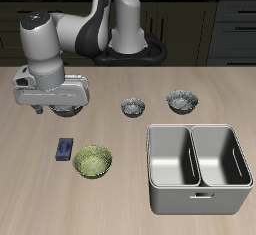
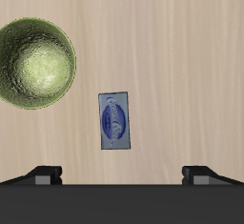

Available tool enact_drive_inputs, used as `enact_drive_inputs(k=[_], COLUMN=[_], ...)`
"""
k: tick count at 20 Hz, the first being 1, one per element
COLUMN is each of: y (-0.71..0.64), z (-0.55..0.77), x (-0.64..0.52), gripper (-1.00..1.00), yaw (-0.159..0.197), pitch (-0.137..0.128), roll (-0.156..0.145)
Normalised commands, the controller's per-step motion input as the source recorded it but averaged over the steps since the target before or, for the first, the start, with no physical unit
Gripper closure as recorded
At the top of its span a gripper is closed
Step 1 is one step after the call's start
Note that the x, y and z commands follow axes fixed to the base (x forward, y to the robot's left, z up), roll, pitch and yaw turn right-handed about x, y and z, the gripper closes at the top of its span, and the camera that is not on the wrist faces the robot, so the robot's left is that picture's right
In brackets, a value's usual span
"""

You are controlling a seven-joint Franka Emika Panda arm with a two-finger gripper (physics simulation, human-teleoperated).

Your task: Place the cream cheese in the green bowl

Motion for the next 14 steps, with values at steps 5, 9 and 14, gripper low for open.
enact_drive_inputs(k=[5,9,14], y=[0.02,0.0,-0.02], z=[-0.41,-0.35,-0.21], x=[-0.03,-0.05,-0.01], gripper=[-1.0,-1.0,-1.0], yaw=[0.04,-0.001,0.011], pitch=[0.044,0.035,0.026], roll=[0.005,-0.017,0.001])
